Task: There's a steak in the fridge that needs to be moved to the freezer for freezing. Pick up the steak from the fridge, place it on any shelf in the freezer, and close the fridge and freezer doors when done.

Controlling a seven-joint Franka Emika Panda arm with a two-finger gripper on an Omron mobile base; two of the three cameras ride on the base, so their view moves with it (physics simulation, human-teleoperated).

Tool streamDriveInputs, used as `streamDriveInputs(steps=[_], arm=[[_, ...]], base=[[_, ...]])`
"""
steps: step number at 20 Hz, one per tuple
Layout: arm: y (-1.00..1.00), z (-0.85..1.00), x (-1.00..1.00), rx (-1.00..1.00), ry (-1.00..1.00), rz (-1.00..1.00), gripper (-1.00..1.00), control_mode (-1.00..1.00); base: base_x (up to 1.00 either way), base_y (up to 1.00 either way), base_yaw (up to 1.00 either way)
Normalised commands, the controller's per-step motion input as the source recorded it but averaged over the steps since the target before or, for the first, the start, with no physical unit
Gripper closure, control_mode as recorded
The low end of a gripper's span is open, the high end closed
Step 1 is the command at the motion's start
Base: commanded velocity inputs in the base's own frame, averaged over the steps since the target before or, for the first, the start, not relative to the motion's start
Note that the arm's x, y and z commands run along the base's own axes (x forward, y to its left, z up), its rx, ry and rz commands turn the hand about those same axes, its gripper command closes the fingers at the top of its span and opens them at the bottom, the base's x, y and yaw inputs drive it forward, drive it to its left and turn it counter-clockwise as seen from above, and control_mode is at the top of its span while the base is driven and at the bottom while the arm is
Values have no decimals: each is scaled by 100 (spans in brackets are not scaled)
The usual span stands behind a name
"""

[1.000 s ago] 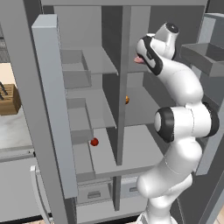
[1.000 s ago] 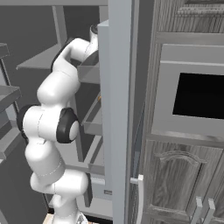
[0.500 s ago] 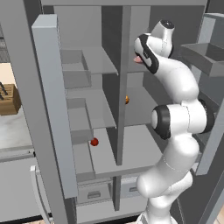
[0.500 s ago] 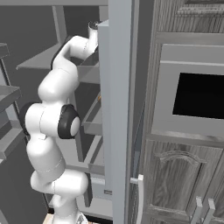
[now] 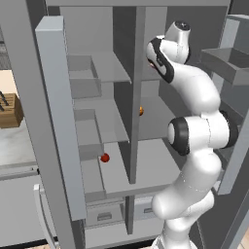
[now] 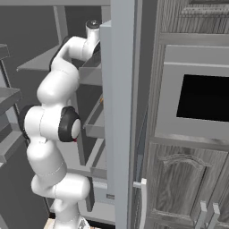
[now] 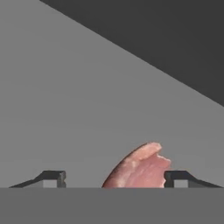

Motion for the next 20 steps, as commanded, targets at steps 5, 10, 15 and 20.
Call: streamDriveInputs(steps=[5, 10, 15, 20], arm=[[2, 31, -64, 0, -3, 0, -100, -100], [50, 52, -81, -7, -1, 0, -100, -100], [11, 19, -100, -4, -4, 0, -100, -100], [0, 0, -100, 0, -9, -1, -100, -100]], base=[[0, 0, 0], [0, 0, 0], [0, 0, 0], [0, 0, 0]])
